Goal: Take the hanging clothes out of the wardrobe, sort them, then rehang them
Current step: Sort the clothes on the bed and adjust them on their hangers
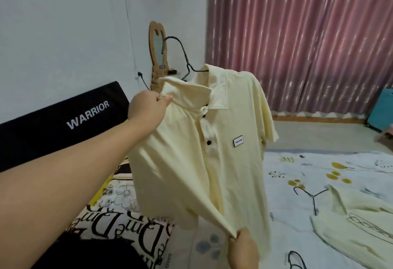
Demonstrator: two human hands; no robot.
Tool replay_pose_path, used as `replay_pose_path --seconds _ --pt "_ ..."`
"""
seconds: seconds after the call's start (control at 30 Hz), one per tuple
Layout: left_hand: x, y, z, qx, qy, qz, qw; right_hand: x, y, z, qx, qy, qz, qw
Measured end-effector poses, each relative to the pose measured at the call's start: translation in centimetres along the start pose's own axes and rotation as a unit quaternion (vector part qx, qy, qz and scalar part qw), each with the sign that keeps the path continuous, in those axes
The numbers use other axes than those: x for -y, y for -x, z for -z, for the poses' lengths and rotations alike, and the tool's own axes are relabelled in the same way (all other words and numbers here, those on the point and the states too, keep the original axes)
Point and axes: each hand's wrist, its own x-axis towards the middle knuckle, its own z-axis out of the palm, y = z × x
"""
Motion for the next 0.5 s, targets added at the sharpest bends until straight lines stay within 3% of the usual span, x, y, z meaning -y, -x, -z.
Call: replay_pose_path --seconds 0.23,0.37,0.5 --pt "12.4 -4.7 -4.0 -0.037 -0.025 0.088 0.995 3.8 -5.7 -5.1 -0.066 -0.025 0.124 0.99" --pt "20.7 -3.1 -8.1 -0.025 -0.059 0.131 0.989 2.7 -7.6 -11.9 0.04 0.015 0.152 0.988" --pt "28.9 1.4 -13.3 0.004 -0.118 0.159 0.98 0.0 -8.7 -18.2 0.151 0.137 0.157 0.966"
